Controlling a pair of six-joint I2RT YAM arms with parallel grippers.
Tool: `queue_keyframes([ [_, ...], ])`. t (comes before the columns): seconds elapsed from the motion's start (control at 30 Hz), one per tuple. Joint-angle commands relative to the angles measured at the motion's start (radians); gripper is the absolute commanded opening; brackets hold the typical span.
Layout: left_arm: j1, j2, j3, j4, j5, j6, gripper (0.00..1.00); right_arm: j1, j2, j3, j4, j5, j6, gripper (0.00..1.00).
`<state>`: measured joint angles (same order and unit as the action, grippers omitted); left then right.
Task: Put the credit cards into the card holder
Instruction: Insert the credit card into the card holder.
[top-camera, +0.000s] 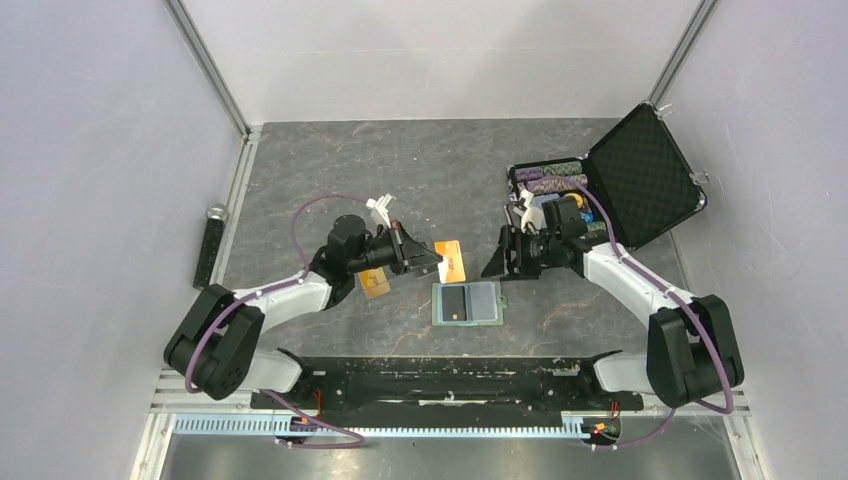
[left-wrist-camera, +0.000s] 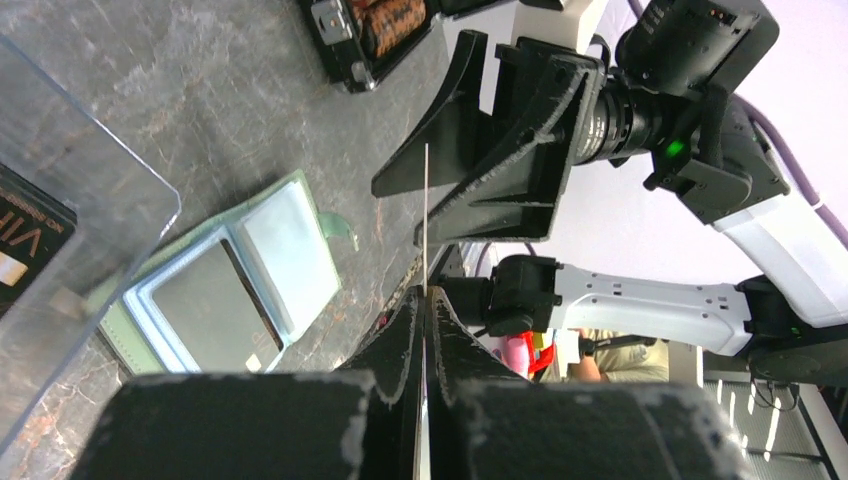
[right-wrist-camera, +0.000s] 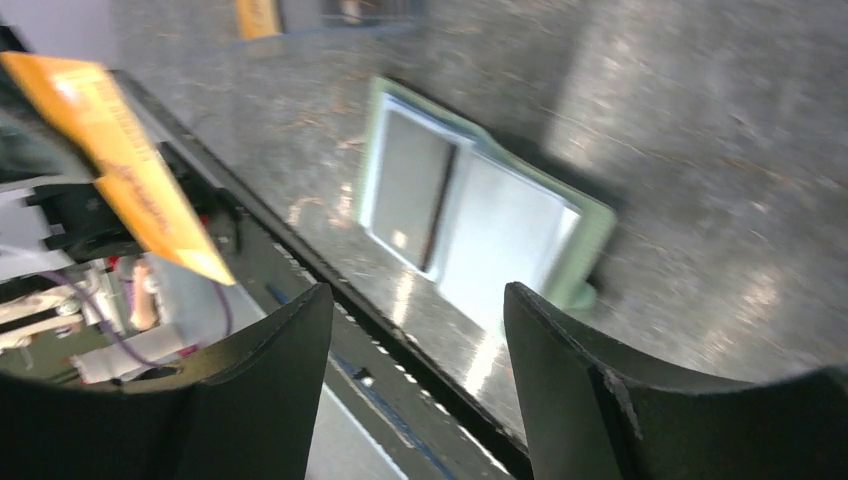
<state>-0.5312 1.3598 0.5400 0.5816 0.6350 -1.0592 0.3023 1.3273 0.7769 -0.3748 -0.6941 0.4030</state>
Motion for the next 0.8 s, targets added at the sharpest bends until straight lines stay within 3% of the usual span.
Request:
queue_keyframes([
  [0.0,-0.041,0.039,-0.010,0.023,-0.042,0.041,0.02,-0.021,-0.033,-0.045,-0.093,0.136,-0.105,0.66],
  [0.23,-0.113,0.158,0.015,0.004,-0.072,0.056,0.02,-0.033,-0.039,-0.130,-0.100,0.194,-0.149,0.64],
  [0.47,-0.135,0.185,0.068,-0.212,-0.144,0.151,0.02,-0.034,-0.052,-0.206,-0.061,0.203,-0.149,0.55],
  [0.77,-0.150,0.291,0.107,-0.220,-0.122,0.153,0.02,-0.034,-0.033,-0.235,-0.026,0.188,-0.147,0.49],
])
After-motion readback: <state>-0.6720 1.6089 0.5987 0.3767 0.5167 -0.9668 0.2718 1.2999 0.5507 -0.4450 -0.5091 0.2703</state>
